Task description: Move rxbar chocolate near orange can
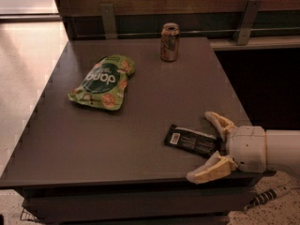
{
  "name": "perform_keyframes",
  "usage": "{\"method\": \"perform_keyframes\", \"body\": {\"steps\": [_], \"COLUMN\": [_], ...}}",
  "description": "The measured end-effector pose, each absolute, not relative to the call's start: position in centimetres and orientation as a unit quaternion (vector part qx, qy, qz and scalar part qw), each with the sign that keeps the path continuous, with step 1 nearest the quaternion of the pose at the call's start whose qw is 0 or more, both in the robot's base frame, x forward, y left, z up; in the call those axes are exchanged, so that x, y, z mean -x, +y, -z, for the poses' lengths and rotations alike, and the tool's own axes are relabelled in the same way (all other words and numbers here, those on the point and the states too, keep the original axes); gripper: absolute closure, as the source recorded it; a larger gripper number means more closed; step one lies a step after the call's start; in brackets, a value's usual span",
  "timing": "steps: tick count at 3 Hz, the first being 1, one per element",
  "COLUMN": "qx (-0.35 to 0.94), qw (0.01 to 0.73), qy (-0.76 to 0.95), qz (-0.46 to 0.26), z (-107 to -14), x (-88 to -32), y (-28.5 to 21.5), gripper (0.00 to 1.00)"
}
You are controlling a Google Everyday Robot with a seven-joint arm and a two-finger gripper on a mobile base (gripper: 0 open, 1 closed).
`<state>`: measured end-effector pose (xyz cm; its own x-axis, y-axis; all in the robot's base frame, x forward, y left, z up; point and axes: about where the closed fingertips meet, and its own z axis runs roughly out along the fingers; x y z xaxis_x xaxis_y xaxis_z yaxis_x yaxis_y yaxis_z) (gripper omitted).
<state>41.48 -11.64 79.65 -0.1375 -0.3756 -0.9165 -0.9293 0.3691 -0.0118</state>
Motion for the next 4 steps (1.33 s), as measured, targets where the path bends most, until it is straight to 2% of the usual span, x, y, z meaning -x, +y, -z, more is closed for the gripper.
{"method": "perform_keyframes", "body": {"steps": [1,2,3,4], "qx": [0.473,0.473,0.473,0.473], "qw": [0.456,0.456,0.456,0.456], "qy": [0.69,0.69,0.69,0.69], "qz": [-0.304,-0.304,-0.304,-0.304], "z": [-79.93,-79.94,-79.95,-79.95], "x": [-41.47,-41.47,-41.47,-41.47], "y": [-11.63,-11.63,-11.62,-11.62], "gripper": [0.34,0.09,0.0,0.0]}}
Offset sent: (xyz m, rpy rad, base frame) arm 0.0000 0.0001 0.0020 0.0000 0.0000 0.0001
